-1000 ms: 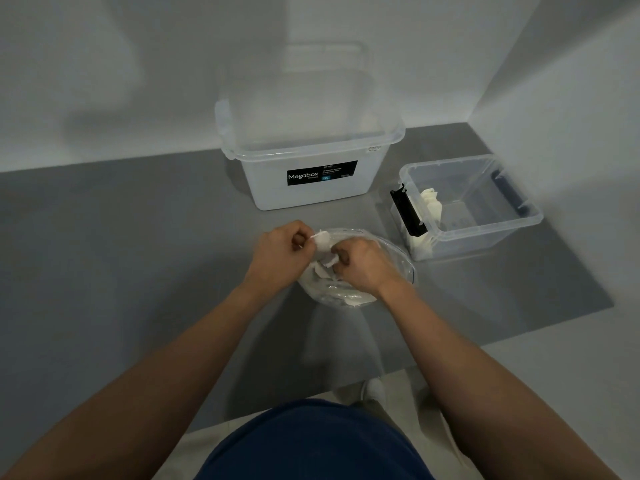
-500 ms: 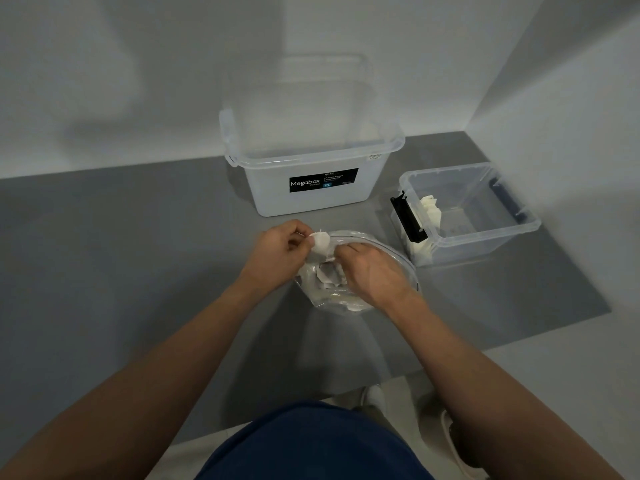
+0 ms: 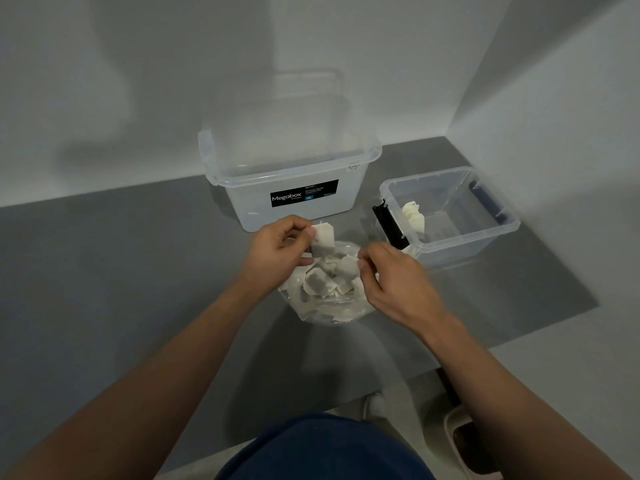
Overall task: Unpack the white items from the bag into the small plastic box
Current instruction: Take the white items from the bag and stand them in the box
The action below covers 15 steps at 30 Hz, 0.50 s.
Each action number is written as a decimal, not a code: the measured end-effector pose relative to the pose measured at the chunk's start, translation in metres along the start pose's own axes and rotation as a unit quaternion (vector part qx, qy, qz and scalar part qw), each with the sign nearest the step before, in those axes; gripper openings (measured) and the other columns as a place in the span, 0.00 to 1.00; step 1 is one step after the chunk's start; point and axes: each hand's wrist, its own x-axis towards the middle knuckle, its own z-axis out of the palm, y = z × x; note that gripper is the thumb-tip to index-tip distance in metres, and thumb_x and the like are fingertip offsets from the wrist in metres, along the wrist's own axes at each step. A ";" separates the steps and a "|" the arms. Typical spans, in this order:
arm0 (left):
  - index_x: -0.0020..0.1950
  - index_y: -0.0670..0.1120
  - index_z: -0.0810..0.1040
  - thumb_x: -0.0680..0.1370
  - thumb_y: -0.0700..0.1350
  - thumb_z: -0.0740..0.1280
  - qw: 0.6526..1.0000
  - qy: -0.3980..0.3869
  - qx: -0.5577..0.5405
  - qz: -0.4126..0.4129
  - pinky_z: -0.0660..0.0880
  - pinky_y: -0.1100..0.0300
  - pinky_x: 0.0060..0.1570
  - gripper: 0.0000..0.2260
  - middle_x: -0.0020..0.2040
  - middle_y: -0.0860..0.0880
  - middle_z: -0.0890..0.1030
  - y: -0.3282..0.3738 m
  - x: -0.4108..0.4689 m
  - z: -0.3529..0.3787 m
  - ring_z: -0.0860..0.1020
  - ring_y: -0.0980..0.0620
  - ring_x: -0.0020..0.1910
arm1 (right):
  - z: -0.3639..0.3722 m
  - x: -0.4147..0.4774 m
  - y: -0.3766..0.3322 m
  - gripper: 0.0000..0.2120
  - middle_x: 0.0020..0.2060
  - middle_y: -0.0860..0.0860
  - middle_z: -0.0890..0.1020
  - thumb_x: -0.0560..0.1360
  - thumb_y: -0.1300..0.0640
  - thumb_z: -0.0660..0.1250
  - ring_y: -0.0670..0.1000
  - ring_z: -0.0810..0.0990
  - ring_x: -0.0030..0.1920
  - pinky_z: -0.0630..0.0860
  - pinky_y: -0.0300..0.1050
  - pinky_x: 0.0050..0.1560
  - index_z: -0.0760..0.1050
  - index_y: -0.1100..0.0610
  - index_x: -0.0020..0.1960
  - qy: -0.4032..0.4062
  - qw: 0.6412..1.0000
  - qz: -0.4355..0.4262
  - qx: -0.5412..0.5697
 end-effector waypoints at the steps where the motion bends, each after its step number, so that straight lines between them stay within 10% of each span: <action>1: 0.49 0.44 0.82 0.80 0.42 0.68 1.000 -0.002 -0.005 0.004 0.83 0.54 0.42 0.04 0.42 0.47 0.83 0.003 0.002 0.004 0.84 0.51 0.42 | -0.007 0.001 0.002 0.05 0.40 0.47 0.78 0.81 0.56 0.62 0.48 0.76 0.38 0.75 0.47 0.38 0.74 0.55 0.48 0.000 1.000 -0.001 0.006; 15: 0.50 0.44 0.82 0.80 0.43 0.68 0.998 0.015 -0.051 0.039 0.83 0.52 0.47 0.04 0.45 0.46 0.84 0.048 0.043 0.085 0.84 0.49 0.45 | -0.131 0.064 0.120 0.08 0.45 0.46 0.82 0.82 0.53 0.63 0.48 0.78 0.42 0.76 0.45 0.46 0.80 0.53 0.54 0.108 0.992 0.066 -0.017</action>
